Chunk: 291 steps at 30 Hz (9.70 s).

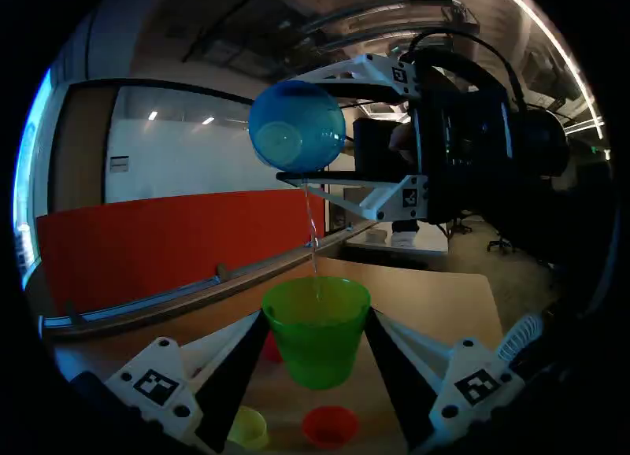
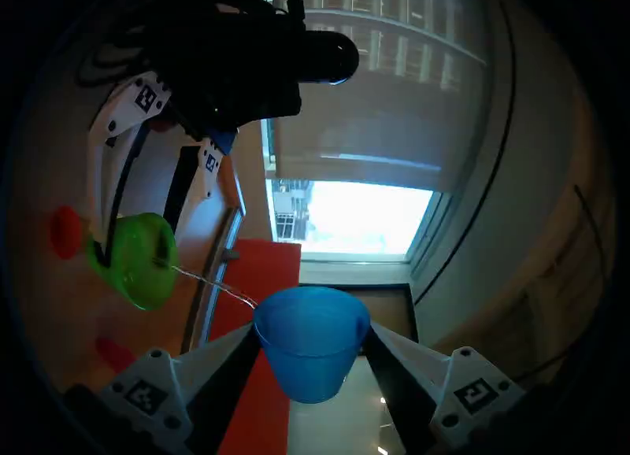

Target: Pour water

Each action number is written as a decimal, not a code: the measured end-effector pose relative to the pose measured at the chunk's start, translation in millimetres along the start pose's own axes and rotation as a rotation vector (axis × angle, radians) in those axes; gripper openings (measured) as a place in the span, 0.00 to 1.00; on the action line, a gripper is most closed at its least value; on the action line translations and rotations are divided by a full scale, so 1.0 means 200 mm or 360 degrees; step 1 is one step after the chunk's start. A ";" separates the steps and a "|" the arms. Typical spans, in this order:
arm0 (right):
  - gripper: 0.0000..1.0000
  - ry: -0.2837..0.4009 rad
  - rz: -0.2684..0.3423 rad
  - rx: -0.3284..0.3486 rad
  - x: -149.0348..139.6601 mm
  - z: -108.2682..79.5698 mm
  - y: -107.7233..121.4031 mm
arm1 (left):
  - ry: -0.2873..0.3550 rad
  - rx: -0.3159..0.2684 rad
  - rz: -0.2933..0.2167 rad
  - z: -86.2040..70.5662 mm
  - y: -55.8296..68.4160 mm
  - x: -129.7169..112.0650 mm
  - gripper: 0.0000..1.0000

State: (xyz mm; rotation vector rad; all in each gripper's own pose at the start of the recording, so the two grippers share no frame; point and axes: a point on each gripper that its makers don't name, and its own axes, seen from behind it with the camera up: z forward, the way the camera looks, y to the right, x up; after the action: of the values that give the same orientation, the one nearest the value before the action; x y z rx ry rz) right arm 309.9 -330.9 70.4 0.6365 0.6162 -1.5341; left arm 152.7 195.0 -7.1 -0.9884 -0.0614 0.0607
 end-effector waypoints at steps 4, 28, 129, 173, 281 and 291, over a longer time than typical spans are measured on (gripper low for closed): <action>0.90 0.0005 -0.0006 -0.0002 0.01 0.00 0.00 | 0.0008 0.0001 -0.0006 0.00 0.00 0.01 0.85; 0.90 0.0030 0.0450 0.0039 -0.02 -0.05 -0.05 | 0.0001 0.0020 0.0009 -0.01 -0.01 0.02 0.85; 0.91 -0.0475 0.2327 0.0874 -0.23 -0.35 -1.27 | -0.0627 0.0107 -0.0016 -0.24 -0.11 -0.82 0.85; 0.90 -0.0517 0.2317 0.0902 -0.25 -0.33 -1.36 | -0.0806 0.0041 -0.0033 -0.26 -0.06 -1.18 0.86; 1.00 -0.0864 0.2385 0.0805 -0.26 -0.95 -1.85 | -0.0627 0.0484 -0.0080 -0.66 -0.21 -0.87 1.00; 1.00 -0.0864 0.2417 0.0567 -0.34 -1.07 -1.71 | -0.0410 0.0753 -0.0148 -0.78 -0.39 -0.69 1.00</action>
State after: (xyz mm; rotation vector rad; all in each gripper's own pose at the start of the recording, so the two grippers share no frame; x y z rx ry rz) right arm -21.8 -111.6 -28.3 0.6385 -0.5473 -0.2828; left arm 28.3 11.6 -30.6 -0.4997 -0.3154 0.1114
